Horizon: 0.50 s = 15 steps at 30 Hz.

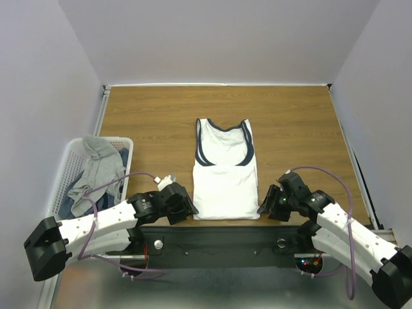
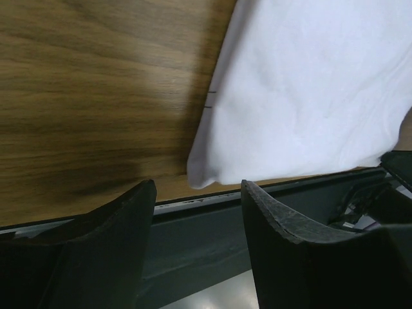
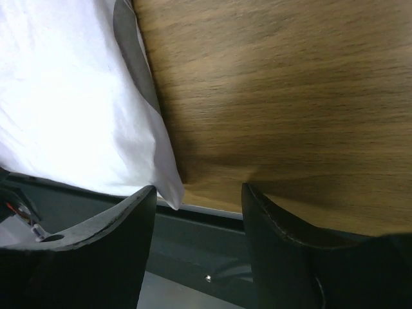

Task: Fold and stack the tank tops
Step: Fold the tank top

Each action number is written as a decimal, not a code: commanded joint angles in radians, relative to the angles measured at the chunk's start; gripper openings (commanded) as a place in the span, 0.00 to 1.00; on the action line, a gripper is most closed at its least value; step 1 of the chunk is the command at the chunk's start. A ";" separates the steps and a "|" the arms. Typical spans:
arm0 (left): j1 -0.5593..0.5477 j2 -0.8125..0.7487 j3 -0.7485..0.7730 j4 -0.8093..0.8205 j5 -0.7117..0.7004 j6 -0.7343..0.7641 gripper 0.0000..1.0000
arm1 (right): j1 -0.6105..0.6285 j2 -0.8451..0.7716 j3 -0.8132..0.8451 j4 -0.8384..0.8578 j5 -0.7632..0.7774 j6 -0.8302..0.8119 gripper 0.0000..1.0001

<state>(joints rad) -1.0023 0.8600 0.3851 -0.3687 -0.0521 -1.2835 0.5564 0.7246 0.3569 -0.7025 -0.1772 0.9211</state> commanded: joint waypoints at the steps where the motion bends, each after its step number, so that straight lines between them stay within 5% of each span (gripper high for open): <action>1: -0.013 0.010 -0.029 0.007 0.029 -0.039 0.64 | 0.000 -0.028 -0.022 -0.008 -0.053 0.035 0.61; 15: -0.015 0.094 -0.078 0.132 0.034 -0.045 0.54 | 0.000 -0.005 -0.111 0.128 -0.102 0.110 0.54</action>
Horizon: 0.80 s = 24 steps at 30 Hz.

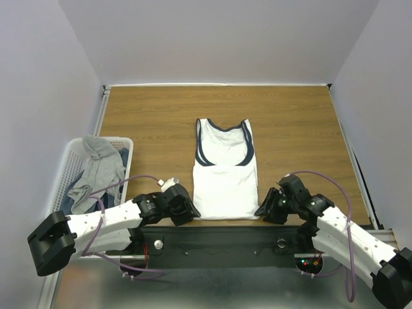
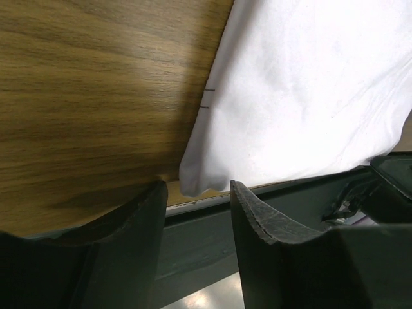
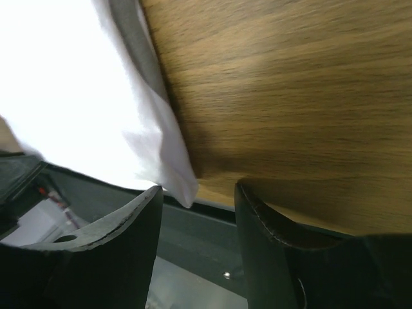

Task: Fold and stack the tank tops
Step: Fold the tank top

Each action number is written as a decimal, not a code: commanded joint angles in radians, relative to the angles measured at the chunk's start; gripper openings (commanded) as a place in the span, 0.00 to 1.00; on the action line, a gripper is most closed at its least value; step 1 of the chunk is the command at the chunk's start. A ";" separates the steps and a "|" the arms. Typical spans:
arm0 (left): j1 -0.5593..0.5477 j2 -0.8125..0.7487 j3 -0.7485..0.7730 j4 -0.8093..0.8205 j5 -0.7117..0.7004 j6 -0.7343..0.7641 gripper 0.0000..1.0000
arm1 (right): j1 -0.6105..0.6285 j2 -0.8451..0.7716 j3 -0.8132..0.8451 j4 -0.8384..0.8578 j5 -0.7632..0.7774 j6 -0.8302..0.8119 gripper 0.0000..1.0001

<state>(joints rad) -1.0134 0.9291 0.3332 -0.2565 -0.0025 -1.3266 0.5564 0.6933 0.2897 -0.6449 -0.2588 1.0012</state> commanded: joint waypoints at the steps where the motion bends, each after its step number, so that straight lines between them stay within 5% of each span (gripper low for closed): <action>1: -0.004 0.028 -0.028 0.023 -0.016 -0.002 0.54 | 0.002 0.031 -0.050 0.080 -0.019 0.033 0.54; 11: -0.004 0.045 -0.043 0.065 -0.031 0.012 0.37 | 0.004 0.041 -0.083 0.182 0.019 0.086 0.43; 14: -0.004 0.051 -0.033 0.083 -0.047 0.036 0.18 | 0.005 0.054 -0.072 0.205 0.027 0.085 0.36; 17: -0.004 0.039 -0.020 0.109 -0.053 0.073 0.00 | 0.005 0.067 -0.043 0.211 0.038 0.065 0.15; 24: -0.007 -0.094 0.029 0.141 -0.016 0.178 0.00 | 0.023 0.106 0.176 0.114 0.055 -0.070 0.05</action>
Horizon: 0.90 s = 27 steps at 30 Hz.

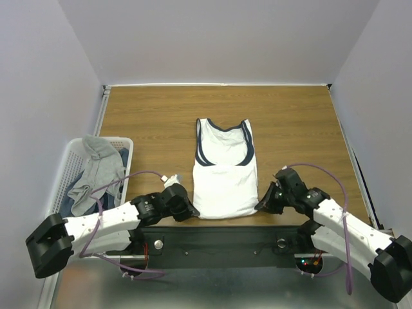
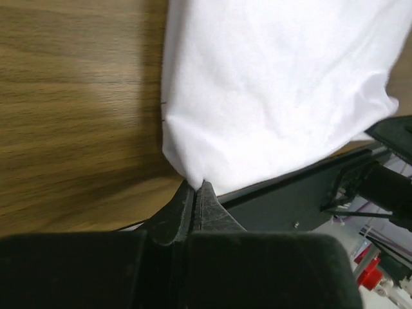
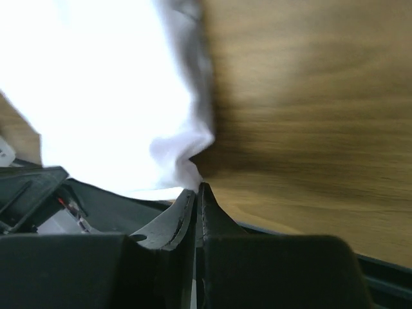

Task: Fold and stack the tank tops
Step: Fold the tank top

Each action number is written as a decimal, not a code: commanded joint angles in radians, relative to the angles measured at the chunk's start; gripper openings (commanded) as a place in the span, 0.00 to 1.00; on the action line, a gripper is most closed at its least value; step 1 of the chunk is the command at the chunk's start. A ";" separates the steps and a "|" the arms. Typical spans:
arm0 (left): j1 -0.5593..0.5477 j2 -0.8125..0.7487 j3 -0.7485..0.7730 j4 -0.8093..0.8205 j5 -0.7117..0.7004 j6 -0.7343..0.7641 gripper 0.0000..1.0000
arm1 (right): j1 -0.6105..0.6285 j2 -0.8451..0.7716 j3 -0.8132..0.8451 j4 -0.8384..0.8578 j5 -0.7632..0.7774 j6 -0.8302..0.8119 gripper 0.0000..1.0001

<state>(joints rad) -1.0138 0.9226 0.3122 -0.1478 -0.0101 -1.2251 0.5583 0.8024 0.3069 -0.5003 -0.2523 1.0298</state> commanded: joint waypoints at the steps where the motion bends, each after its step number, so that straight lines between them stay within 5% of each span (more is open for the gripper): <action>1: -0.009 -0.111 0.056 0.033 -0.007 0.081 0.00 | 0.031 -0.005 0.182 -0.044 0.051 -0.109 0.05; 10: -0.113 -0.186 0.154 -0.039 -0.082 0.061 0.00 | 0.313 -0.019 0.333 -0.135 0.217 -0.044 0.01; 21: -0.469 -0.189 0.266 -0.229 -0.350 -0.229 0.00 | 0.719 0.053 0.440 -0.187 0.500 0.154 0.00; 27: -0.473 -0.202 0.281 -0.291 -0.451 -0.269 0.00 | 0.729 0.066 0.492 -0.222 0.668 0.155 0.00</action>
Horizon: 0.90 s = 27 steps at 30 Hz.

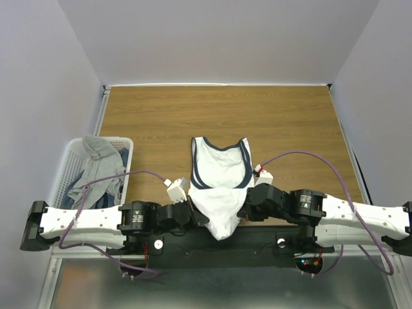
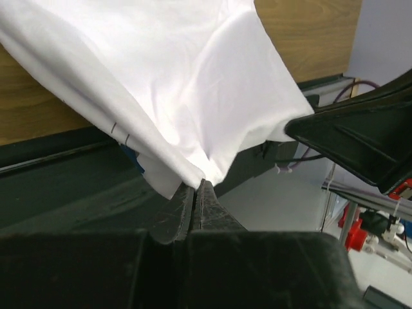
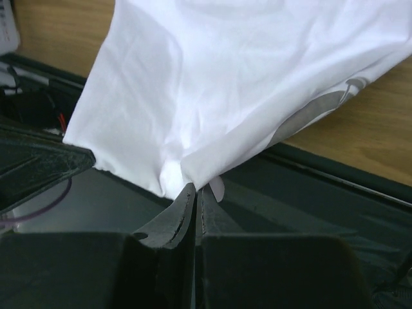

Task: Fold and stack the tank tops
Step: Fold the tank top

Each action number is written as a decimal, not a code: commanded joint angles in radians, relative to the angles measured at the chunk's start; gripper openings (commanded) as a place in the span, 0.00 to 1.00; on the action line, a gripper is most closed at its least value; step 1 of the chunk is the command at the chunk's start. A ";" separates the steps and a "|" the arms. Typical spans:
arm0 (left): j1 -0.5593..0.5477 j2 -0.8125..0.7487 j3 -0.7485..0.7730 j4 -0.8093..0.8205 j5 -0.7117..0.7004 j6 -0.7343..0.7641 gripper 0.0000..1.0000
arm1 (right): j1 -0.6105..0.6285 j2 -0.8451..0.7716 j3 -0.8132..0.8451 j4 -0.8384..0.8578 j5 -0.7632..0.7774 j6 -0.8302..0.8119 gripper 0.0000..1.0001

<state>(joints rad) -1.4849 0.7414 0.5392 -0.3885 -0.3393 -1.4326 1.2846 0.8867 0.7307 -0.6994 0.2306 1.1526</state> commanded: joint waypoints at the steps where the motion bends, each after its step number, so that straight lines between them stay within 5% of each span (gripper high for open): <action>1: -0.002 -0.027 0.059 -0.052 -0.162 -0.061 0.00 | 0.002 -0.006 0.081 -0.025 0.203 0.024 0.00; 10: 0.149 -0.047 0.160 -0.014 -0.276 0.145 0.00 | -0.089 0.141 0.282 -0.029 0.352 -0.151 0.01; 27: 0.696 0.186 0.131 0.522 0.012 0.515 0.00 | -0.481 0.331 0.349 0.245 0.158 -0.433 0.00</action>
<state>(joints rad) -0.8593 0.8860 0.6643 -0.0582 -0.3962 -1.0100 0.8673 1.1870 1.0584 -0.5880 0.4423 0.7845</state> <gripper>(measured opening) 0.037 0.045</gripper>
